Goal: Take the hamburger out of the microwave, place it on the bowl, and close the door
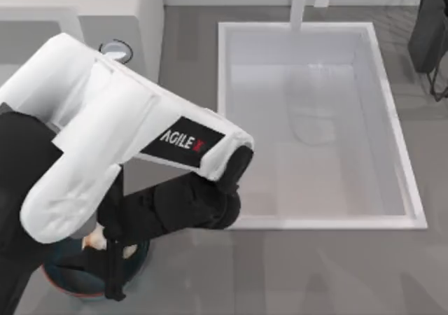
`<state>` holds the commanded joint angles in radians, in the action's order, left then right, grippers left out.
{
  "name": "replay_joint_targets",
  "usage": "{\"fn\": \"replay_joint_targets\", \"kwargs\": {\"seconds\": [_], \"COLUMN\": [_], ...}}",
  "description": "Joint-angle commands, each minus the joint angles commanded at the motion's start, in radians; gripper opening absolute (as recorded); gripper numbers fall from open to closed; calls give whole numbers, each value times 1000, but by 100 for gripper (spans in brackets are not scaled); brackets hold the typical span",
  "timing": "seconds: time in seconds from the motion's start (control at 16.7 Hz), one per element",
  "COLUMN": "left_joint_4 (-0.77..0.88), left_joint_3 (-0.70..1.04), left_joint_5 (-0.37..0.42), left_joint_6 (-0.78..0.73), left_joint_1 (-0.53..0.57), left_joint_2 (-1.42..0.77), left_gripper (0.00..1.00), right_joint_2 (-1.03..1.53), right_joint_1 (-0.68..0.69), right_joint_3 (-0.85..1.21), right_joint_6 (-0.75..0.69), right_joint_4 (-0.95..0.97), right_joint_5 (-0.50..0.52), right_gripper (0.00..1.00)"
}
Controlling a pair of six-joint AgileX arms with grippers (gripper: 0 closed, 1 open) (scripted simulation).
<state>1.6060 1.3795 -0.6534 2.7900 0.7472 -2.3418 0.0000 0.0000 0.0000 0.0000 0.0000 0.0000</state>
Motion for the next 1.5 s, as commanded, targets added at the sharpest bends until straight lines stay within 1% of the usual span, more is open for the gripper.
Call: {"fn": "replay_joint_targets", "kwargs": {"seconds": [0.18, 0.42, 1.2, 1.26, 1.5], "left_joint_4": [-70, -72, -72, -72, -72], "left_joint_3": [-63, -66, -66, -66, -66], "left_joint_5": [-22, -23, -23, -23, -23], "left_joint_6": [-17, -18, -18, -18, -18], "left_joint_1": [-25, -26, -26, -26, -26], "left_joint_2": [-2, -2, -2, -2, -2], "left_gripper": [0, 0, 98, 100, 100], "right_joint_2": [0, 0, 0, 0, 0], "right_joint_1": [0, 0, 0, 0, 0], "right_joint_3": [0, 0, 0, 0, 0], "right_joint_6": [0, 0, 0, 0, 0], "right_joint_4": [0, 0, 0, 0, 0], "right_joint_5": [0, 0, 0, 0, 0], "right_gripper": [100, 100, 100, 100, 100]}}
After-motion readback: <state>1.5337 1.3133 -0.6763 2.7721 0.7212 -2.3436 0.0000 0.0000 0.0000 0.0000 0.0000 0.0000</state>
